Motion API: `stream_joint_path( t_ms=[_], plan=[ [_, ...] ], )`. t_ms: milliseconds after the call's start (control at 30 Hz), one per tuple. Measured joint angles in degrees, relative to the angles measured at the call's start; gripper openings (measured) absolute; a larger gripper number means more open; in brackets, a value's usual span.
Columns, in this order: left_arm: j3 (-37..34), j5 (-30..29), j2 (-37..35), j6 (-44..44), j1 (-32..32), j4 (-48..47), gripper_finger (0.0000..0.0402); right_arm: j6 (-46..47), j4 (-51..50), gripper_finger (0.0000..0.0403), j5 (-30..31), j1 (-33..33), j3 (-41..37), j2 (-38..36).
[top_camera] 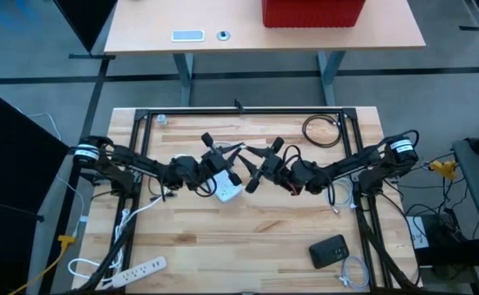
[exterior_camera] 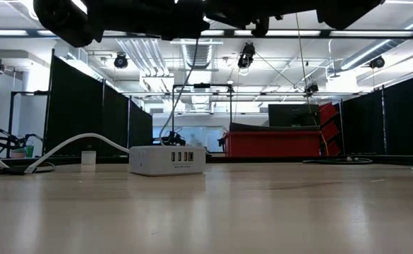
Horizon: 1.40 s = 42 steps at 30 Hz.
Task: Insert USB
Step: Insert the white USB cable into the top white outlet extension
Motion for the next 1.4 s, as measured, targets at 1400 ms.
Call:
stream_joint_path(
  t_ms=[1400],
  plan=[
    [4.3, 37.2, -11.1, -3.1, -0.1, -26.8, 0.0158, 4.6, -51.5, 0.0001, -47.2, -8.8, -0.1, -19.4]
  ],
)
